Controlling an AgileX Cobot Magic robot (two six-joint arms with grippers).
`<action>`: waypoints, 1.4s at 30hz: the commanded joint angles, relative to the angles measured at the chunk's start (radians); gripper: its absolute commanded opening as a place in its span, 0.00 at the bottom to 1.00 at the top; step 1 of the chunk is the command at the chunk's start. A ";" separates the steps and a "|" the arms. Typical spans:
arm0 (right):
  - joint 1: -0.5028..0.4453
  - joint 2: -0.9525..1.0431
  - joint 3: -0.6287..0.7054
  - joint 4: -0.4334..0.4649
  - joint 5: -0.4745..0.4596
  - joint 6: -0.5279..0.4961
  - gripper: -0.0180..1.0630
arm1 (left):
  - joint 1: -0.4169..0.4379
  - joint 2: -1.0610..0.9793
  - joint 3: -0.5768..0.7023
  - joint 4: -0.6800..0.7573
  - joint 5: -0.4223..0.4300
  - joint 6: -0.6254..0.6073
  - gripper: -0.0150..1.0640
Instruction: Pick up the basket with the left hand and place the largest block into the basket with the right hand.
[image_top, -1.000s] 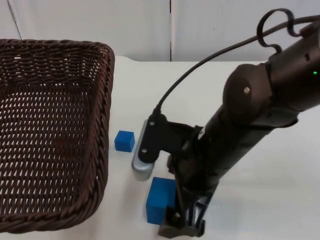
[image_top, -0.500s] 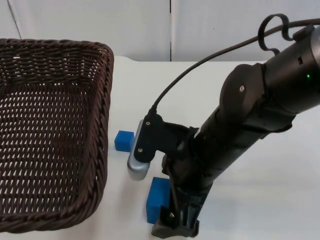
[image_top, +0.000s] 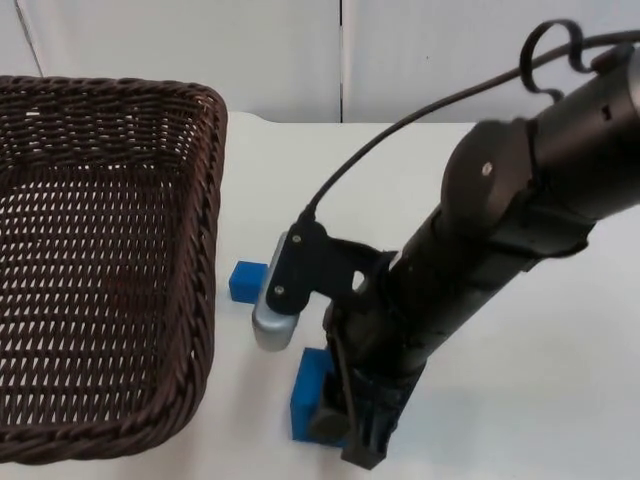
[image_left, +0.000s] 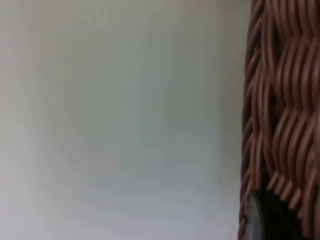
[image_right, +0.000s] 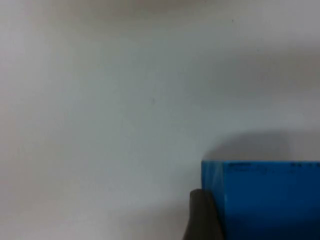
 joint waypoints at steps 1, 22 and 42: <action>0.003 -0.043 -0.003 -0.005 0.027 0.006 0.02 | 0.002 -0.011 0.000 -0.019 -0.009 0.001 0.01; -0.068 -0.508 -0.003 -0.261 0.245 0.287 0.02 | 0.002 -0.011 0.000 -0.019 -0.009 0.001 0.01; -0.068 -0.654 -0.003 -0.263 0.248 0.368 0.02 | 0.002 -0.011 0.000 -0.019 -0.009 0.001 0.01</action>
